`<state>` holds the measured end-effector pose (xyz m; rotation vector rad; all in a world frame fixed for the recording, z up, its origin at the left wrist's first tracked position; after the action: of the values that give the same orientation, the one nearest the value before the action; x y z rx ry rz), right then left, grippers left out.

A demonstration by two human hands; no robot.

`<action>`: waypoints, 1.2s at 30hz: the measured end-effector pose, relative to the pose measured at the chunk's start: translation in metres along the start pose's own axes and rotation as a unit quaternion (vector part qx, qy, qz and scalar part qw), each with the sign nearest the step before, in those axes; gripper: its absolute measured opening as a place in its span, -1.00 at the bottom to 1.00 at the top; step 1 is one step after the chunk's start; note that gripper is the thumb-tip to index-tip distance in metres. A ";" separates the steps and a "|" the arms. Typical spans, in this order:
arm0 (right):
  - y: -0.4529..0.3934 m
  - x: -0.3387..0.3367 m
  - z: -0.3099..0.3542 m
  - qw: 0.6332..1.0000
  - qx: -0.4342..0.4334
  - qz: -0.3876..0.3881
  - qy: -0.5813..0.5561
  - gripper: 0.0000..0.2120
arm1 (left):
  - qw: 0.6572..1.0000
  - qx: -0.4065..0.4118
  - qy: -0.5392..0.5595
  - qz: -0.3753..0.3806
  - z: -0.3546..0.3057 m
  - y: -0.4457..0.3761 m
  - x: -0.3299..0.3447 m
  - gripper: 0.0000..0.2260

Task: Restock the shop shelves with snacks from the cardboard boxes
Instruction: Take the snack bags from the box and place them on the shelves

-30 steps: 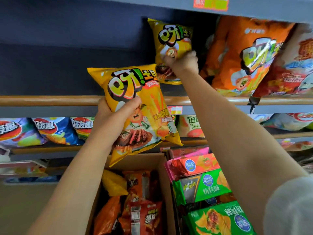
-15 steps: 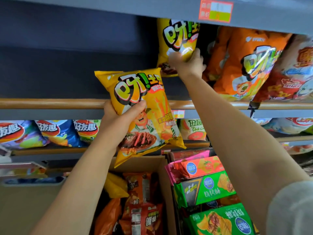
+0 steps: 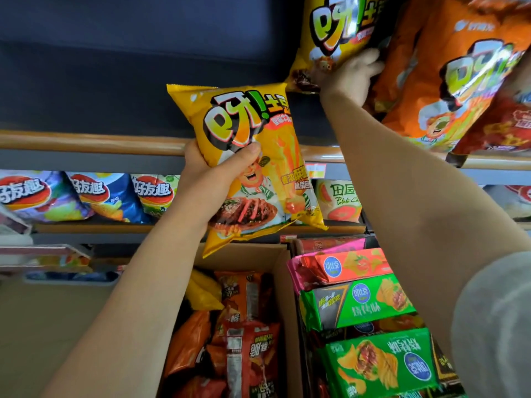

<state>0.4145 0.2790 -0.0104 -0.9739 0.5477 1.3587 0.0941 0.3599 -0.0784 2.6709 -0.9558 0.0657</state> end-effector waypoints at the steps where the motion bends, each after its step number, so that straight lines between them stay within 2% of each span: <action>1: 0.000 0.002 0.000 1.000 -0.016 0.007 0.001 -0.17 | 1.000 0.001 -0.002 -0.001 0.000 0.001 0.001 -0.23; 4: 0.000 0.012 0.000 0.995 -0.053 0.078 0.044 -0.48 | 1.000 0.003 -0.004 -0.009 -0.002 0.003 0.002 -0.29; 6: 0.003 0.010 0.004 0.992 -0.071 0.097 0.049 -0.62 | 1.000 0.008 -0.008 -0.013 -0.004 0.006 0.003 -0.29; 9: 0.017 0.004 0.013 0.985 -0.099 0.131 0.045 -0.63 | 1.000 0.009 -0.014 -0.020 -0.006 0.011 0.005 -0.30; 12: 0.037 -0.008 0.017 0.978 -0.123 0.168 0.026 -0.77 | 1.000 0.012 -0.009 -0.017 -0.012 0.018 0.008 -0.33; 15: 0.064 -0.037 0.011 0.977 -0.121 0.158 -0.080 -0.70 | 1.000 0.025 0.002 -0.009 -0.022 0.030 0.011 -0.35; 17: 0.089 -0.052 -0.002 0.952 -0.076 0.189 -0.230 -0.72 | 0.999 0.042 0.009 -0.001 -0.030 0.038 0.016 -0.39; 19: 0.119 -0.063 -0.012 0.895 -0.033 0.286 -0.340 -0.56 | 0.998 0.066 0.007 -0.008 -0.045 0.041 0.022 -0.41; 21: 0.145 -0.074 -0.014 0.839 -0.054 0.401 -0.363 -0.43 | 0.997 0.077 -0.004 -0.031 -0.064 0.036 0.030 -0.39; 23: 0.162 -0.085 -0.022 0.820 -0.077 0.466 -0.323 -0.51 | 0.996 0.076 -0.028 -0.032 -0.081 0.024 0.044 -0.32; 24: 0.163 -0.087 -0.026 0.822 -0.079 0.471 -0.310 -0.58 | 0.996 0.075 -0.034 -0.020 -0.086 0.017 0.052 -0.27; 25: 0.158 -0.089 -0.031 0.830 -0.072 0.458 -0.311 -0.56 | 0.997 0.075 -0.031 -0.007 -0.089 0.011 0.060 -0.22; 27: 0.137 -0.089 -0.043 0.847 -0.022 0.404 -0.344 -0.27 | 0.997 0.070 -0.018 0.011 -0.089 0.001 0.073 -0.17; 28: 0.123 -0.088 -0.049 0.853 0.007 0.371 -0.367 -0.16 | 0.997 0.073 -0.017 0.016 -0.088 -0.004 0.079 -0.23; 29: 0.110 -0.087 -0.053 0.853 0.026 0.346 -0.390 -0.16 | 0.996 0.083 -0.019 0.023 -0.089 -0.009 0.086 -0.36; 31: 0.088 -0.081 -0.054 0.841 0.033 0.321 -0.434 -0.30 | 0.993 0.109 -0.021 0.041 -0.090 -0.019 0.101 -0.68; 32: 0.079 -0.077 -0.053 0.841 0.024 0.313 -0.442 -0.37 | 0.990 0.133 -0.025 0.045 -0.092 -0.024 0.106 -0.77; 34: 0.061 -0.070 -0.046 0.876 -0.025 0.279 -0.392 -0.49 | 0.980 0.188 -0.059 0.031 -0.095 -0.039 0.112 -0.75; 36: 0.049 -0.065 -0.039 0.925 -0.081 0.228 -0.291 -0.60 | 0.974 0.196 -0.117 0.011 -0.091 -0.058 0.116 -0.67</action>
<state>0.3640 0.2069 0.0095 -0.5301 0.2084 2.0407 0.2258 0.3588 0.0090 3.0824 -1.1484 -0.0661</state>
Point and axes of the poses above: each hand's wrist, its own y-axis away from the middle knuckle, its own x-axis out of the palm, z = x × y, the point moved 8 cm from there along -y, towards the middle knuckle, and after that the axes turned 9 degrees about y, right-handed, at the moved point
